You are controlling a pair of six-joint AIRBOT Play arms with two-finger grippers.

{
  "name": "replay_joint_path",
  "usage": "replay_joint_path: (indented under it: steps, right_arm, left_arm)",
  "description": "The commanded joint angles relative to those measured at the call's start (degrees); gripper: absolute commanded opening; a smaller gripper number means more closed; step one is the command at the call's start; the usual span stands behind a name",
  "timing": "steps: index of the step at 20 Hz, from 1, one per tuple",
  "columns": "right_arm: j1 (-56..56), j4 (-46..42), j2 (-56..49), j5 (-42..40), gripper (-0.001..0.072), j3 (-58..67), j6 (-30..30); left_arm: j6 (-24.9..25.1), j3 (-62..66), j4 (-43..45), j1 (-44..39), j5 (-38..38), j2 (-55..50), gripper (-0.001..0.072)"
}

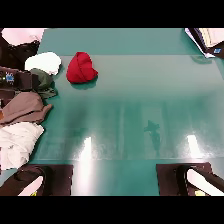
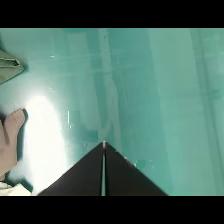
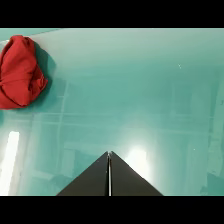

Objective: Fold the shirts.

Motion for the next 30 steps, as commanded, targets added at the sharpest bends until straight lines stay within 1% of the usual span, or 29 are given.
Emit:
replay_joint_path:
  steps: [1,11,13,19,20,21,22,24,26,28,30]
  right_arm:
    - [0.0,0.0,0.0,0.0,0.0018,0.0,0.0]
    - [0.0,0.0,0.0,0.0,0.0018,0.0,0.0]
    - [0.0,0.0,0.0,-0.2,0.0018,0.0,0.0]
    - [0.1,0.4,0.0,-5.4,0.0018,0.0,0.1]
    - [0.1,0.7,0.0,-5.6,0.0018,0.0,0.1]
    - [0.1,1.3,0.0,-5.4,0.0018,0.0,0.1]
    - [0.1,2.1,0.0,-5.2,0.0018,0.0,0.1]
    - [0.1,2.0,0.0,-5.3,0.0018,0.0,0.1]
    - [0.1,2.0,-0.2,-5.2,0.0018,0.0,0.1]
    - [0.1,1.9,-0.4,-4.2,0.0018,0.0,0.1]
    - [0.1,1.9,-0.4,-3.5,0.0019,0.0,0.1]
  left_arm:
    - [0.0,0.1,0.0,0.0,0.0,0.0,0.0029]
    - [0.0,0.1,0.0,0.0,0.3,0.0,0.0029]
    - [0.0,0.1,0.0,0.0,3.3,0.0,0.0029]
    - [0.4,0.1,-0.7,0.0,12.3,-0.1,0.0032]
    - [2.6,0.0,-0.7,0.0,15.2,-0.6,0.0313]
    - [3.7,-0.4,-0.6,0.0,18.8,-1.4,0.0618]
    - [3.6,-1.2,-0.3,0.0,22.8,-3.1,0.0644]
    - [3.6,-2.2,1.0,0.0,29.4,-8.8,0.0644]
    - [3.4,-2.1,3.4,0.0,36.7,-17.0,0.0644]
    - [3.4,-2.1,3.4,0.0,44.2,-25.5,0.0644]
    - [3.4,-2.1,3.3,0.0,48.0,-32.9,0.0644]
